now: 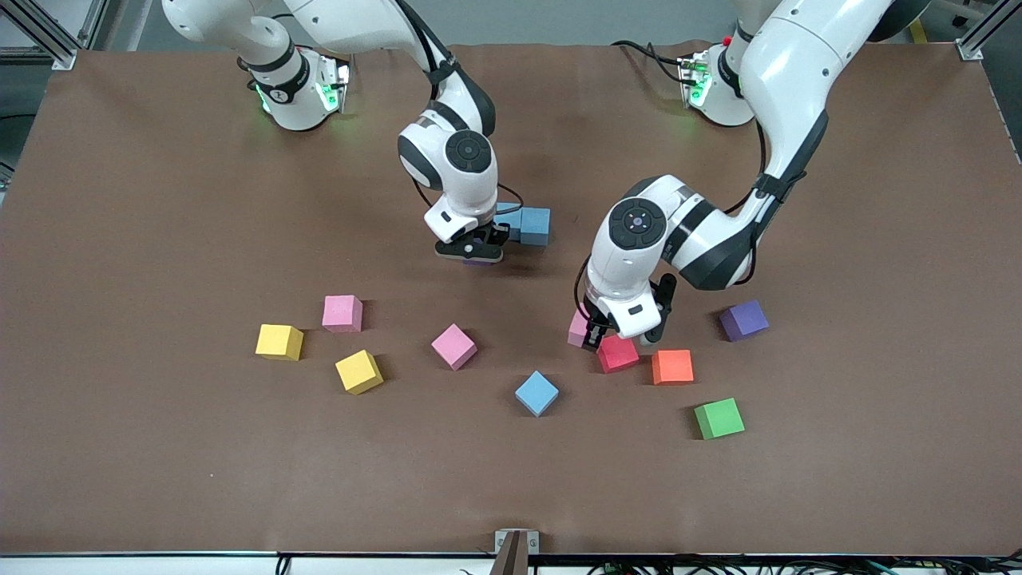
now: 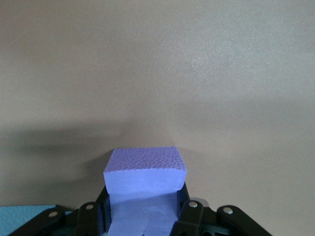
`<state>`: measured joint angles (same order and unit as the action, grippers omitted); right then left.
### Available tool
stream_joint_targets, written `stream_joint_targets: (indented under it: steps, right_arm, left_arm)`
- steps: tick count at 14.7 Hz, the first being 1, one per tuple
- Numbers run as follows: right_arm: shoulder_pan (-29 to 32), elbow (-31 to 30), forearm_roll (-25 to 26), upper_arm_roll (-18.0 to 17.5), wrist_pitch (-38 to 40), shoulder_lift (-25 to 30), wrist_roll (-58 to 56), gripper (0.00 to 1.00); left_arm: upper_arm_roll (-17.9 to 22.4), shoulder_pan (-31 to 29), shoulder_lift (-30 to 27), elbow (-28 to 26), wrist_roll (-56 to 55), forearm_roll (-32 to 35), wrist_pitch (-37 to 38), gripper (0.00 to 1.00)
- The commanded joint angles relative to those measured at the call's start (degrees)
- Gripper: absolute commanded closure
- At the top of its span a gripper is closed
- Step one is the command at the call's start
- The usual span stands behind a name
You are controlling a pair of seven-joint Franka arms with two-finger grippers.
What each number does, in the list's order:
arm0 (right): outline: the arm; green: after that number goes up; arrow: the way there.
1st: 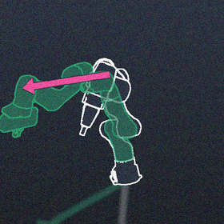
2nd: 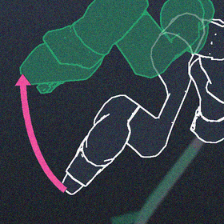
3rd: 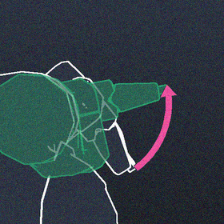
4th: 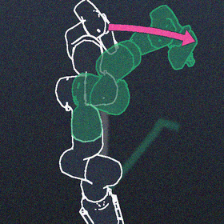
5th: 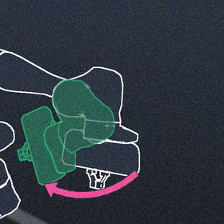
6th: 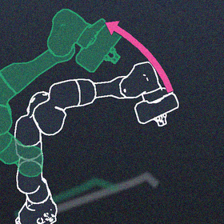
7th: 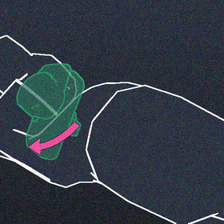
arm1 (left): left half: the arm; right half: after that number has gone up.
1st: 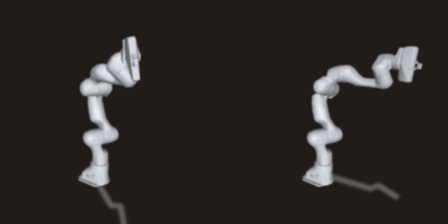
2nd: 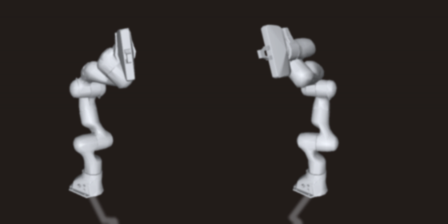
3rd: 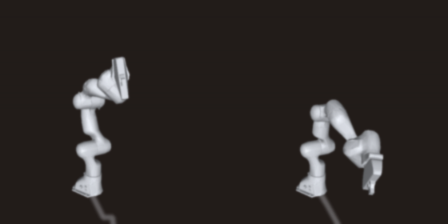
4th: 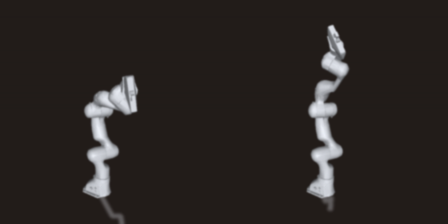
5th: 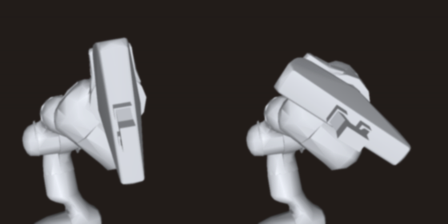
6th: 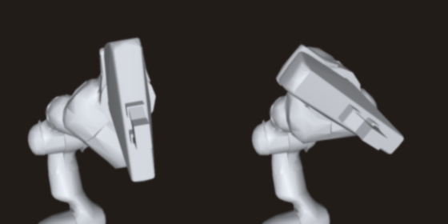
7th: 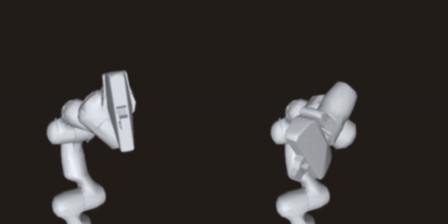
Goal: Arrange 11 blocks into digit 3
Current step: 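Carry the purple cube and place it beside the red cube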
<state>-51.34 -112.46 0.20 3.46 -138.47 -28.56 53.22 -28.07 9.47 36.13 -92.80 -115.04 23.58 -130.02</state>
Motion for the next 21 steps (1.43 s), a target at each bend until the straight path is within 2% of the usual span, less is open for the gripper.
stream_joint_targets:
  steps: [1, 2, 3, 4, 5, 9, 11, 16, 21]
  right_arm:
    - [-0.6, -1.4, 0.8, 0.2, -0.7, 0.9, 1.2, 0.93]
    - [-0.6, -1.3, 0.8, 0.2, -0.5, 0.9, 1.2, 0.88]
    - [-0.6, -1.3, 0.8, 0.2, -0.3, 0.9, 1.2, 0.36]
    - [-0.5, -1.2, 0.8, 0.2, -0.1, 0.9, 1.2, 0.08]
    - [-0.5, -1.2, 0.8, 0.2, -0.1, 0.9, 1.2, 0.0]
    - [-0.3, -0.9, 0.8, 0.2, 1.4, 1.4, 0.8, 0.0]
    - [0.2, 0.1, 0.9, 0.5, 5.6, 3.0, 0.4, 0.0]
    - [5.3, 0.3, 0.8, 0.7, 10.3, 8.0, 1.2, 0.0]
    - [11.2, 1.9, 1.0, 1.4, 10.2, 7.6, 1.3, 0.0]
  left_arm:
    - [-0.2, -0.2, -0.6, 0.2, -0.3, 0.7, 1.2, 0.61]
    - [-0.2, -0.2, -0.6, 0.2, -0.4, 0.7, 1.2, 0.61]
    - [-0.2, -0.2, -0.6, 0.2, -0.3, 0.7, 1.2, 0.61]
    - [-0.2, -0.2, -0.6, 0.2, -0.4, 0.7, 1.2, 0.61]
    - [-0.2, -0.2, -0.6, 0.2, -0.4, 0.7, 1.2, 0.61]
    - [-0.2, -0.2, -0.8, 0.2, -0.4, 0.7, 1.2, 0.61]
    - [-0.2, -0.2, -0.8, 0.2, -0.4, 0.7, 1.2, 0.61]
    - [-0.2, -0.2, -0.7, 0.2, -0.4, 0.7, 1.2, 0.61]
    - [-0.2, -0.2, -0.6, 0.2, -0.3, 0.7, 1.2, 0.61]
